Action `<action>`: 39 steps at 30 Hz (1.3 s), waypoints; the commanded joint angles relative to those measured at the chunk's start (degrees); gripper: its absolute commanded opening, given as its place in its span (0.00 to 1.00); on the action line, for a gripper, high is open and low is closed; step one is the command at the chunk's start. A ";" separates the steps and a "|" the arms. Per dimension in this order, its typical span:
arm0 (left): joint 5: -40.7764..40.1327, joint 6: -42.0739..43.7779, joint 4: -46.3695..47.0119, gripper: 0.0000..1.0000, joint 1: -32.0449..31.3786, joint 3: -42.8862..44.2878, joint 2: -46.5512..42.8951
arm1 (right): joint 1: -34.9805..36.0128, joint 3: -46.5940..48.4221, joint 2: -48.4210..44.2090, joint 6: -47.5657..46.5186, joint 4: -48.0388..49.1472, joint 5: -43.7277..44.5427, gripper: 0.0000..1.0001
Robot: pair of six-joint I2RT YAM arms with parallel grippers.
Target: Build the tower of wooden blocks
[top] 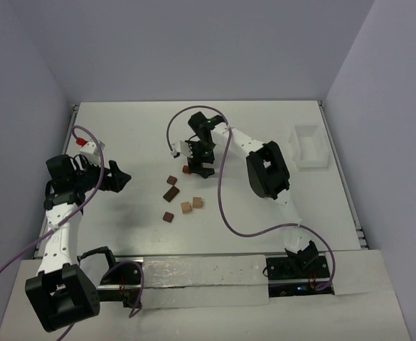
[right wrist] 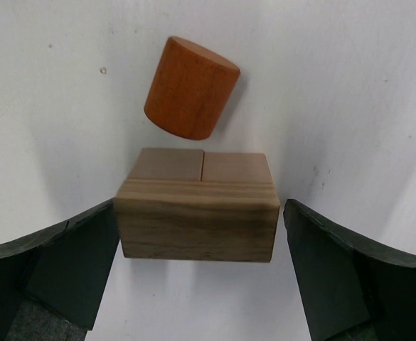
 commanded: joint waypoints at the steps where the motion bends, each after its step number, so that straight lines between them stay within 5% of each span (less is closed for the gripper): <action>1: 0.57 -0.25 2.26 0.99 0.43 0.47 -0.85 | -1.21 -0.84 -3.99 -1.42 -2.21 0.77 1.00; 13: 0.82 -0.30 2.42 0.99 0.51 0.51 -0.68 | -4.25 -5.62 -8.41 -2.92 -3.47 1.25 1.00; 22: 2.24 0.28 2.51 0.98 0.43 0.30 -2.28 | -6.31 -14.23 -23.36 -2.10 -3.96 -1.22 1.00; 27: 2.45 -0.46 2.92 0.96 0.34 0.03 -3.18 | -6.26 -20.59 -33.77 5.82 -2.71 -7.40 1.00; 30: 2.04 -1.49 3.66 0.95 0.42 -0.15 -3.77 | -4.68 -30.00 -41.91 20.19 7.05 -10.15 0.99; 33: 0.88 -2.31 4.37 0.93 0.27 -0.47 -4.33 | -2.46 -36.78 -45.72 38.47 14.36 -6.59 0.90; 39: -1.02 -3.33 4.79 0.93 0.25 -0.23 -4.82 | -0.89 -46.81 -48.64 57.01 23.18 0.34 0.46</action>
